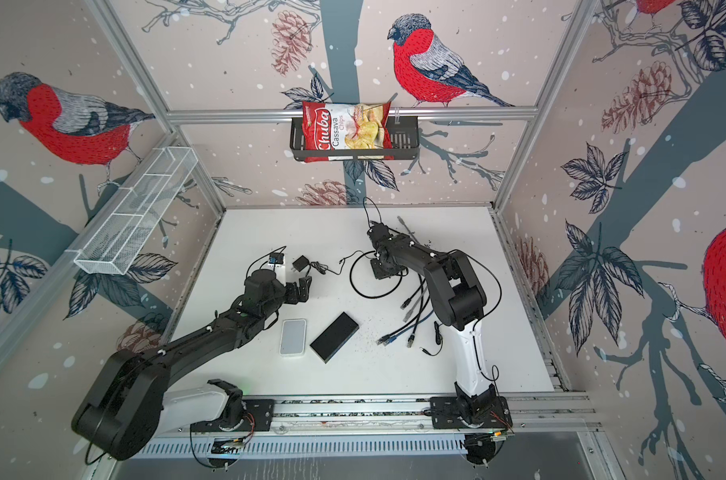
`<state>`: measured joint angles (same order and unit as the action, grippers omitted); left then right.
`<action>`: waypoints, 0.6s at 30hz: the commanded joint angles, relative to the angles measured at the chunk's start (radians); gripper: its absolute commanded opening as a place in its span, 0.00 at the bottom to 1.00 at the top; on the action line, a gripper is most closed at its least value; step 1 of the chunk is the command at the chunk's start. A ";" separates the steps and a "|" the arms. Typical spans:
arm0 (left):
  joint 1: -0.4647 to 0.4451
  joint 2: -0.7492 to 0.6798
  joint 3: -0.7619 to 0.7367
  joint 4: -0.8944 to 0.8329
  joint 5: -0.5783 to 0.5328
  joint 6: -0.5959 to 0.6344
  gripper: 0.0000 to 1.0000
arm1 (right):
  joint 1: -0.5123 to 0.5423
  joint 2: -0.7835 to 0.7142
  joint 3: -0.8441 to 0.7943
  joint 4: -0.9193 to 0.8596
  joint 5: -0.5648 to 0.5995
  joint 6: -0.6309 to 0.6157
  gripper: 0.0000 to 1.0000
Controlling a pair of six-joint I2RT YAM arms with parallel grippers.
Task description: Insert the plug into the switch port
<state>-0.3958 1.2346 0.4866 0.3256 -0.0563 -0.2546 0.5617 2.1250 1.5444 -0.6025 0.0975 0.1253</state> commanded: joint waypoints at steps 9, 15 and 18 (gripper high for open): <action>-0.012 -0.028 0.007 -0.022 0.029 0.018 0.97 | -0.006 0.003 0.004 -0.060 -0.102 -0.020 0.03; -0.022 -0.031 0.037 -0.084 0.052 0.025 0.97 | -0.013 -0.058 -0.063 0.078 -0.252 0.039 0.01; -0.042 -0.035 0.038 -0.091 0.057 0.037 0.97 | -0.017 -0.155 -0.175 0.267 -0.376 0.110 0.01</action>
<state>-0.4252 1.2057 0.5167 0.2581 -0.0219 -0.2424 0.5465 2.0315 1.4261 -0.5083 -0.1268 0.1596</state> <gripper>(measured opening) 0.972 0.070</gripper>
